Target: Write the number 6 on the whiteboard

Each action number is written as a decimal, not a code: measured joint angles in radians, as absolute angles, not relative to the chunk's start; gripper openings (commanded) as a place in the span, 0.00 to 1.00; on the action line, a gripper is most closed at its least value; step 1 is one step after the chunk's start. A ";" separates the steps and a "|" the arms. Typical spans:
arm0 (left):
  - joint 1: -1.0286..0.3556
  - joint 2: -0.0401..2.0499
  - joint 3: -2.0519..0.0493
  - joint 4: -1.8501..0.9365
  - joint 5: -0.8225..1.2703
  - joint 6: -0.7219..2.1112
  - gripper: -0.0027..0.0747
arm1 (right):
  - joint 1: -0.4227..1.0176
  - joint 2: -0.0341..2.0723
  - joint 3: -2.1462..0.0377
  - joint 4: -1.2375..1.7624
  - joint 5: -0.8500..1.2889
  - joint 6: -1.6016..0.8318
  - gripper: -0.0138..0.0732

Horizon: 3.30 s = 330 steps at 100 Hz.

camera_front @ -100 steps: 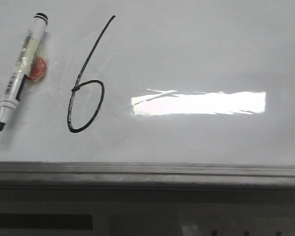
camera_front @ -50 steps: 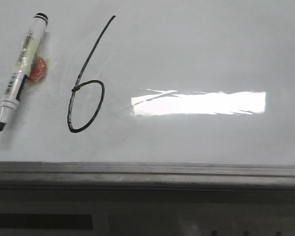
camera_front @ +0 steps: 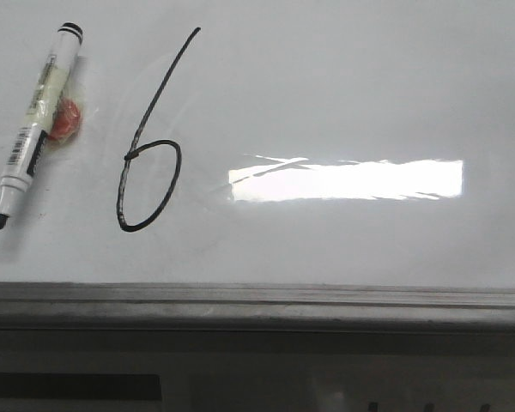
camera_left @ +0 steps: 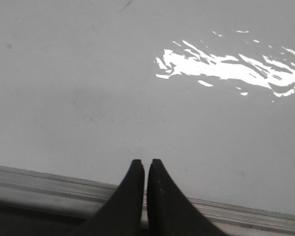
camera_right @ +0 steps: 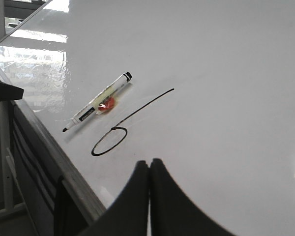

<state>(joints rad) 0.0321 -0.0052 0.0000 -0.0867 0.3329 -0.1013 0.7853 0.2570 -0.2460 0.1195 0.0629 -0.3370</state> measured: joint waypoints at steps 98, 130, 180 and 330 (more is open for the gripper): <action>0.032 -0.005 0.000 -0.087 0.333 -0.101 0.01 | 0.066 0.256 -0.004 0.098 -0.142 -0.159 0.09; 0.032 -0.005 0.000 -0.087 0.333 -0.101 0.01 | -0.005 0.255 0.011 0.079 -0.131 -0.104 0.09; 0.032 -0.005 0.000 -0.087 0.333 -0.101 0.01 | -0.068 0.034 0.011 0.056 0.079 -0.096 0.09; 0.032 -0.005 0.000 -0.087 0.333 -0.101 0.01 | -0.068 -0.010 0.011 -0.064 0.328 0.017 0.09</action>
<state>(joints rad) 0.0321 -0.0052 0.0000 -0.0867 0.3329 -0.1013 -0.0677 -0.0104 0.0111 -0.0637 0.3283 0.0169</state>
